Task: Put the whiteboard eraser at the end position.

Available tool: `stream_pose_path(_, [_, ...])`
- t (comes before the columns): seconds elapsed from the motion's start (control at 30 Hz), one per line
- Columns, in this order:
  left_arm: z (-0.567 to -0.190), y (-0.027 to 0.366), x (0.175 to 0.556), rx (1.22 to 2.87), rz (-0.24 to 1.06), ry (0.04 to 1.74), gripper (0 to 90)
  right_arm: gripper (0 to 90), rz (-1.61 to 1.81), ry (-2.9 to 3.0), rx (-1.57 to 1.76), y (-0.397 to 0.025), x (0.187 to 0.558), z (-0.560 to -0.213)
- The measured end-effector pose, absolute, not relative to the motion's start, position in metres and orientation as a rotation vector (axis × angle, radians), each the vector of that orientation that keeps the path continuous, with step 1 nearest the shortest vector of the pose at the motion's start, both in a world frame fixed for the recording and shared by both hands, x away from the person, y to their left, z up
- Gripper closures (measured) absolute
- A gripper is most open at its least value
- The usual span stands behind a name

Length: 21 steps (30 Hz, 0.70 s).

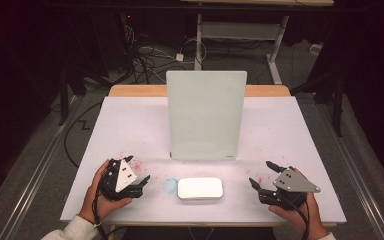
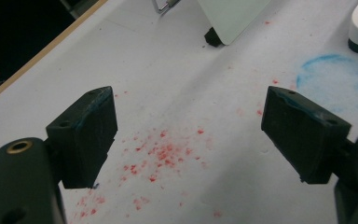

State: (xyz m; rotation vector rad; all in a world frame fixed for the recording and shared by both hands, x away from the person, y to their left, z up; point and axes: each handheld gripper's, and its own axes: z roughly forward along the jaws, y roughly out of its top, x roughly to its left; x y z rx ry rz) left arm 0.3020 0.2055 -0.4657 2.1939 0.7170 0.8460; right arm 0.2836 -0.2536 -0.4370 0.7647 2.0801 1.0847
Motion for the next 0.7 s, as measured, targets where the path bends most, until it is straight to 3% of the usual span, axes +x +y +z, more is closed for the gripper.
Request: stream_pose_path(0.7, [-0.4656, 0.2063, 0.2991, 2.195, 0.833, 0.715, 18.1, 27.7, 1.081, 2.089, 0.756, -0.2499, 0.2835, -0.4371])
